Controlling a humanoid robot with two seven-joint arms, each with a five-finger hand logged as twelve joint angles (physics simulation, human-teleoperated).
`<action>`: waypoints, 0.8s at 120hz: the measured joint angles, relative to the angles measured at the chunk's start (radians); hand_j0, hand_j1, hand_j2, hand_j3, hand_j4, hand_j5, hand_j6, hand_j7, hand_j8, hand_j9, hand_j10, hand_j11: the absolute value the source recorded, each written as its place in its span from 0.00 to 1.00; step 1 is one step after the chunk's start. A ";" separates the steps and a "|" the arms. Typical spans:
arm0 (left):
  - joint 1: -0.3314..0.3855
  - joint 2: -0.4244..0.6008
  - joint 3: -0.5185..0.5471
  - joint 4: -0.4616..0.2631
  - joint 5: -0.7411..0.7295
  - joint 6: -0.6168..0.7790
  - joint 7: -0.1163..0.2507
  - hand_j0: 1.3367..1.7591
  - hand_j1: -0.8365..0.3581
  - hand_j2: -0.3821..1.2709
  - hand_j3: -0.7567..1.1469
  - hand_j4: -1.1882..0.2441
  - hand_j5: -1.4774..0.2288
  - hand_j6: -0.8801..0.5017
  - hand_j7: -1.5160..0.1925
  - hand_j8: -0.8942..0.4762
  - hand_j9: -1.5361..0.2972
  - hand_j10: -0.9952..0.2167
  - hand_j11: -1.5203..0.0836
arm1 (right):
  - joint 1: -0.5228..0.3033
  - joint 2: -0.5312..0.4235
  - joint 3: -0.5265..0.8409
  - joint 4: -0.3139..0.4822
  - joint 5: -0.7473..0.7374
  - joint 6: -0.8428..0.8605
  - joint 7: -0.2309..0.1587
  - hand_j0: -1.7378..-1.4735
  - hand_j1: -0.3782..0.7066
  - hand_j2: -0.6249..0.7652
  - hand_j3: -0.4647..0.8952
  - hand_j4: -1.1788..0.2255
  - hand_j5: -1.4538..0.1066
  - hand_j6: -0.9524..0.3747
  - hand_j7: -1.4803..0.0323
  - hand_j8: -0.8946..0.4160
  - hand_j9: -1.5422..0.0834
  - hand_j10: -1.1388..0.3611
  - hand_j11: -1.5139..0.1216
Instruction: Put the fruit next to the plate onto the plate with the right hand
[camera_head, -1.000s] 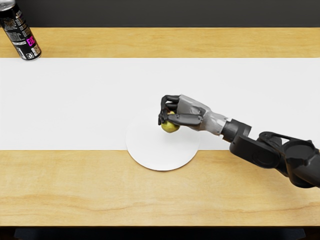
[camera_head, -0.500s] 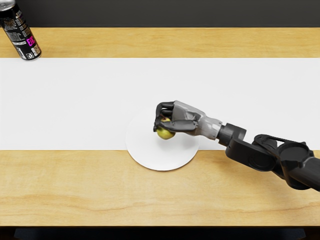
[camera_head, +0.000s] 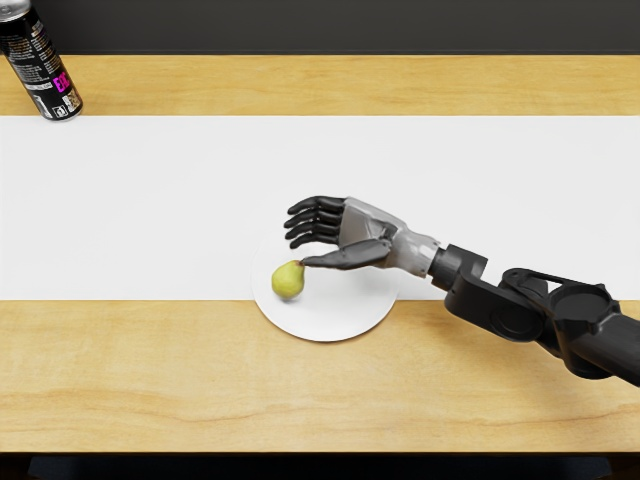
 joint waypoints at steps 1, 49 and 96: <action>0.000 0.000 0.000 0.000 0.000 0.000 0.000 0.76 0.99 0.23 0.40 0.83 0.87 0.64 0.89 0.65 0.84 0.82 0.95 | 0.000 0.000 0.000 0.000 0.000 0.000 0.000 0.30 0.54 0.37 0.34 0.51 0.55 0.37 0.58 0.33 0.59 0.46 0.57; 0.000 0.000 0.000 0.000 0.000 0.000 0.000 0.76 0.99 0.23 0.40 0.83 0.87 0.64 0.89 0.65 0.84 0.82 0.95 | 0.033 -0.070 0.001 0.000 0.168 0.001 -0.022 0.30 0.26 0.42 0.34 0.69 0.76 0.56 0.80 0.52 0.78 0.62 0.76; 0.000 0.000 0.000 0.000 0.000 0.000 0.000 0.76 0.99 0.23 0.40 0.83 0.87 0.64 0.89 0.65 0.84 0.82 0.95 | 0.078 -0.425 -0.040 0.267 0.361 0.001 -0.204 0.30 0.11 0.44 0.34 0.78 0.87 0.66 0.91 0.62 0.89 0.71 0.86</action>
